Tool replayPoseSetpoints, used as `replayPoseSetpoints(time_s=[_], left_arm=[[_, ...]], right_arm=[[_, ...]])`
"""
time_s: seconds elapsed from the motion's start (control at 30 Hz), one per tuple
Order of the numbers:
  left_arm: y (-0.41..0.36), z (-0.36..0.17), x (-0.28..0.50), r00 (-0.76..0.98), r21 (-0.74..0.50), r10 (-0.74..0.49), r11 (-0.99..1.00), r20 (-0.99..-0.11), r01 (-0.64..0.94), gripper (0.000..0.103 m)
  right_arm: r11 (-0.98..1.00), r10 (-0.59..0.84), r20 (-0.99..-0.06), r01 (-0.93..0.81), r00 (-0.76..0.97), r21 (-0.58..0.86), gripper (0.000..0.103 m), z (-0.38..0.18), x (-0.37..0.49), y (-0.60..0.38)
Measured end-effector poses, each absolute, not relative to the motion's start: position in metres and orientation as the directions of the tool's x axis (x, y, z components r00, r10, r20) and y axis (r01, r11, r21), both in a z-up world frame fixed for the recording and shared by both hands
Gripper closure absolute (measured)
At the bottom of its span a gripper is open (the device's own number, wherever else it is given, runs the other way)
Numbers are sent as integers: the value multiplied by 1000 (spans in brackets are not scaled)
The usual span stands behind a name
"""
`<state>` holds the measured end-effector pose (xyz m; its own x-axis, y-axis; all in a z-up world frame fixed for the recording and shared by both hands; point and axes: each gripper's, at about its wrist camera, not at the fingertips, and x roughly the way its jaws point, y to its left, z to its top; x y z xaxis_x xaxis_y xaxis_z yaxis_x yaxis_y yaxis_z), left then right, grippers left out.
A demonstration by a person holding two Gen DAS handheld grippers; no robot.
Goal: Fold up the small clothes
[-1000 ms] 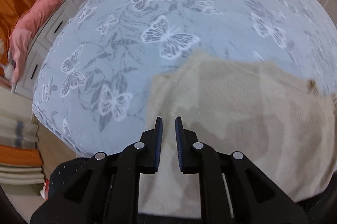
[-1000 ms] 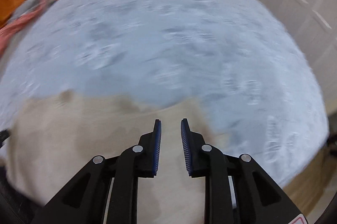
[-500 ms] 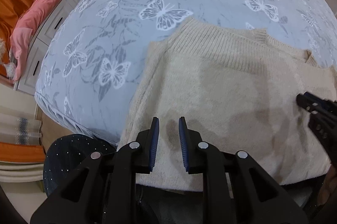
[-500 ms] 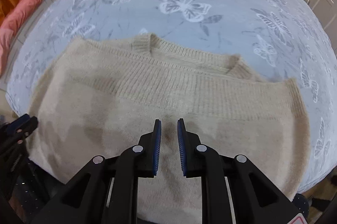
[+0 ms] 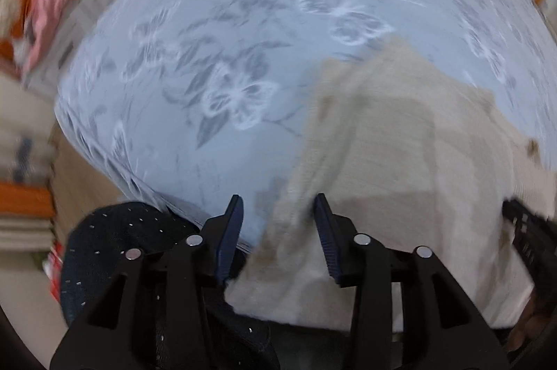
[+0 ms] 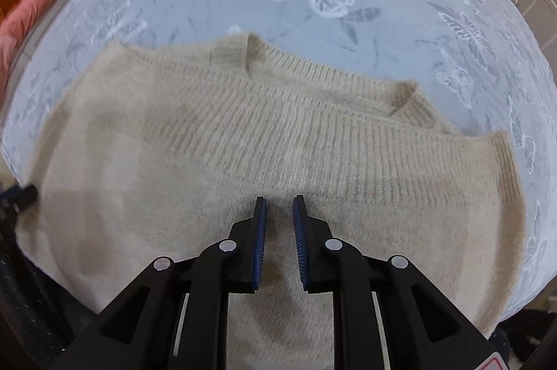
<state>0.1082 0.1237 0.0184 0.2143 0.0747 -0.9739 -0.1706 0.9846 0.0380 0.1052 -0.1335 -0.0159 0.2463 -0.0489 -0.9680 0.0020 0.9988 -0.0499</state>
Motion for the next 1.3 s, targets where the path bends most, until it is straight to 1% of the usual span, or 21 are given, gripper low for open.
replayPoseSetpoints(time_s=[0.03, 0.1, 0.13, 0.27, 0.33, 0.5, 0.53, 0.57, 0.6, 0.67, 0.8, 0.9, 0.93, 0.97, 1.0, 1.03, 1.07, 1.13, 1.2, 1.3], left_arm=[[131, 13, 110, 196, 12, 52, 980, -979, -199, 53], [141, 5, 112, 170, -31, 11, 969, -985, -246, 52], [142, 3, 112, 167, -35, 9, 966, -986, -257, 51], [125, 14, 112, 208, 25, 67, 979, -976, -201, 53], [116, 18, 111, 222, 36, 74, 985, -972, -170, 53], [109, 15, 115, 212, 31, 67, 985, -975, -169, 47], [111, 13, 116, 213, 25, 64, 983, -975, -181, 43], [115, 11, 115, 216, 14, 58, 979, -975, -202, 39], [120, 9, 114, 219, 7, 57, 976, -974, -219, 38], [129, 1, 115, 220, -24, 35, 966, -975, -256, 30], [135, -18, 116, 205, -104, -44, 951, -978, -290, 29], [135, -25, 117, 211, -143, -81, 944, -974, -297, 29], [135, -26, 117, 215, -157, -95, 943, -972, -293, 35], [134, -25, 117, 220, -192, -132, 941, -967, -280, 49], [134, -24, 118, 224, -235, -177, 935, -958, -266, 58], [133, -23, 118, 222, -257, -202, 931, -954, -260, 71], [132, -20, 120, 219, -269, -216, 928, -952, -256, 80], [127, -11, 120, 225, -276, -225, 933, -948, -230, 87], [123, 1, 116, 249, -279, -224, 937, -942, -210, 89], [115, 26, 108, 290, -316, -258, 933, -922, -173, 90]], right_arm=[[998, -59, -967, -10, 247, -63, 88, -17, 105, -131], [995, -84, -964, -38, 252, -97, 87, -18, 106, -126], [994, -89, -963, -45, 253, -104, 87, -18, 106, -125], [994, -78, -964, -54, 253, -94, 87, -19, 107, -127], [994, -76, -965, -56, 253, -93, 87, -19, 107, -128], [994, -70, -966, -58, 249, -87, 87, -18, 109, -126], [995, -68, -966, -57, 249, -85, 87, -18, 110, -127], [995, -65, -966, -57, 250, -82, 87, -18, 110, -127], [995, -64, -966, -56, 250, -80, 87, -18, 110, -127], [996, -60, -966, -54, 253, -76, 87, -18, 110, -128], [996, -58, -965, -51, 255, -73, 87, -18, 110, -128], [997, -55, -966, -46, 254, -69, 87, -18, 110, -128], [997, -54, -966, -44, 254, -68, 87, -18, 110, -128], [997, -54, -966, -42, 254, -67, 87, -18, 110, -129], [997, -53, -966, -38, 254, -64, 87, -18, 110, -129], [997, -52, -966, -35, 255, -63, 87, -18, 110, -129], [998, -51, -966, -33, 255, -62, 86, -18, 110, -129], [998, -50, -966, -31, 255, -60, 86, -18, 110, -130], [998, -48, -966, -29, 254, -57, 86, -18, 110, -130], [998, -44, -966, -30, 254, -53, 86, -18, 110, -132]])
